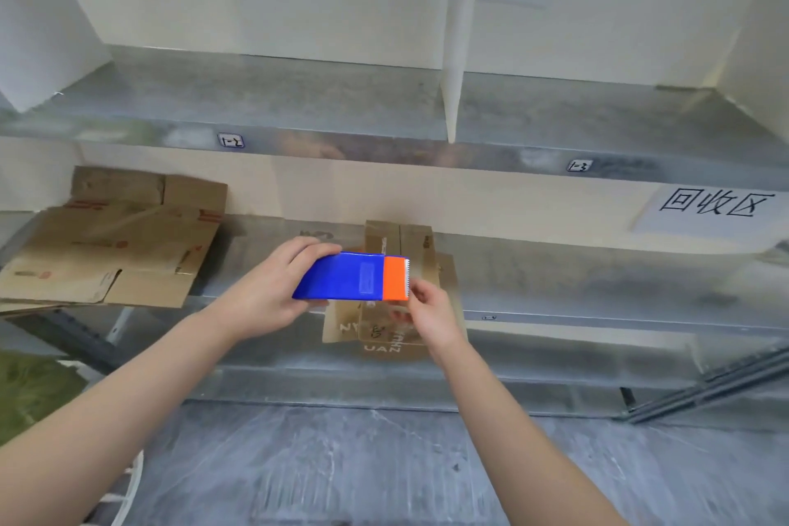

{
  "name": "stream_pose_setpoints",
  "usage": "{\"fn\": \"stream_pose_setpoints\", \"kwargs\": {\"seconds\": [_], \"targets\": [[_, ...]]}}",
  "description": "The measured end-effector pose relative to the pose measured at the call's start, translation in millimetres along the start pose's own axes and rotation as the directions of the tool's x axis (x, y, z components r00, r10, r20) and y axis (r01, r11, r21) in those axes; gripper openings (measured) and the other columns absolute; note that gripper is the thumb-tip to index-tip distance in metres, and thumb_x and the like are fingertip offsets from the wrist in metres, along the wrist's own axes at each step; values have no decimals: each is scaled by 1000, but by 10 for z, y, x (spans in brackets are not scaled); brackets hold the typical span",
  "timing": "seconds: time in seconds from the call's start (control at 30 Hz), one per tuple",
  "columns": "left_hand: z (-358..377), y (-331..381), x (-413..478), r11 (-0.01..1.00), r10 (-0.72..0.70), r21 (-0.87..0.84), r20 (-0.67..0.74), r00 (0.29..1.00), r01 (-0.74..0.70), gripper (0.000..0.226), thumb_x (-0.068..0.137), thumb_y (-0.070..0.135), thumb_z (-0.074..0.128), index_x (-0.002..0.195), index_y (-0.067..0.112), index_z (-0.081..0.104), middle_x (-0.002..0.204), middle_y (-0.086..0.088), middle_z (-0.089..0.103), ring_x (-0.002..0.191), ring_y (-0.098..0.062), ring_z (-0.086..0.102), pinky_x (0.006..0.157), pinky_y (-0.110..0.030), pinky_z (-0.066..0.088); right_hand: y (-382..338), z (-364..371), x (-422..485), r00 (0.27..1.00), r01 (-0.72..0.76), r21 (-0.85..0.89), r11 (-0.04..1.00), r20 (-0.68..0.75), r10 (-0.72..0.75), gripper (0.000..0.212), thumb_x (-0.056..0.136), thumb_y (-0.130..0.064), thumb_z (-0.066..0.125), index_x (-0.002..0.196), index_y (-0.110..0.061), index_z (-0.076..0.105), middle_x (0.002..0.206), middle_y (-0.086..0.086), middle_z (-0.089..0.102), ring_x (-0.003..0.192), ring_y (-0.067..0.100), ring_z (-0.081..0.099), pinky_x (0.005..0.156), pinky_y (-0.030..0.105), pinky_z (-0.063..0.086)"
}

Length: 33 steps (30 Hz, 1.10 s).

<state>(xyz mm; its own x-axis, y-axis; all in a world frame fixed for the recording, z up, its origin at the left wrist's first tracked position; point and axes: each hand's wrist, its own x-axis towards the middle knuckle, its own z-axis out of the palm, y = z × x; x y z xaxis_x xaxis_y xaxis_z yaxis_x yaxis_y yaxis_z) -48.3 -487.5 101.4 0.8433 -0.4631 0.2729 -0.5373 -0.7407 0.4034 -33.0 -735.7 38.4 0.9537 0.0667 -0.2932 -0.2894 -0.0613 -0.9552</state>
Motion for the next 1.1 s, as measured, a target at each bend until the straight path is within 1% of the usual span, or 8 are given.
{"fn": "stream_pose_setpoints", "kwargs": {"seconds": [0.13,0.23,0.4,0.57,0.67,0.77,0.87,1.1], "targets": [[54,-23,31,1000,-15,-2,36,999,15,71,79,30,77,139,24,40,132,6,44,120,-11,46,98,-31,45,113,-111,23,988,62,-136,989,-130,-80,28,92,-13,58,70,-25,70,69,0,63,65,15,57,70,46,54],[98,-18,-40,999,-48,1,66,997,48,69,82,43,72,140,31,36,134,11,41,117,-5,46,86,-28,50,215,-274,-37,975,34,-185,982,-208,-73,29,89,-22,64,62,-29,67,63,-8,64,67,16,60,78,49,55],[88,-306,-377,980,-200,25,84,976,198,70,81,40,74,140,39,36,129,19,39,119,-7,47,89,-27,45,492,-902,-109,927,-117,-205,972,-372,33,19,84,-30,70,65,-31,72,71,-6,73,82,21,68,85,50,56],[166,-440,-459,955,-287,-26,178,941,296,65,80,35,76,122,58,31,131,19,39,120,-2,42,99,-27,40,602,-1093,-8,938,-172,-314,934,-342,58,11,79,-44,70,71,-37,72,78,-12,73,88,14,68,85,46,56],[237,-473,-438,948,-308,-18,198,931,318,68,80,32,76,125,53,29,131,17,40,121,-5,43,98,-25,39,630,-1104,44,938,-217,-351,911,-334,95,14,79,-42,71,71,-31,75,84,-14,74,92,13,67,88,42,55],[283,-523,-429,941,-331,13,236,914,337,68,80,35,76,124,56,28,132,17,39,120,-5,44,97,-31,44,678,-1081,72,937,-252,-401,881,-330,118,16,81,-37,71,70,-26,74,94,-11,74,97,14,64,88,33,51],[322,-563,-398,931,-361,35,255,897,364,69,80,36,75,126,54,26,132,17,39,120,-6,45,96,-33,45,734,-1044,134,938,-268,-422,866,-320,135,16,83,-37,69,73,-26,74,96,-9,74,95,16,64,87,32,50],[423,-605,-312,913,-399,33,280,873,406,69,80,38,74,130,49,28,127,20,38,114,-3,46,91,-26,45,798,-887,279,938,-275,-437,857,-318,138,17,87,-39,65,83,-26,74,86,-8,71,86,14,63,72,25,42]]}}
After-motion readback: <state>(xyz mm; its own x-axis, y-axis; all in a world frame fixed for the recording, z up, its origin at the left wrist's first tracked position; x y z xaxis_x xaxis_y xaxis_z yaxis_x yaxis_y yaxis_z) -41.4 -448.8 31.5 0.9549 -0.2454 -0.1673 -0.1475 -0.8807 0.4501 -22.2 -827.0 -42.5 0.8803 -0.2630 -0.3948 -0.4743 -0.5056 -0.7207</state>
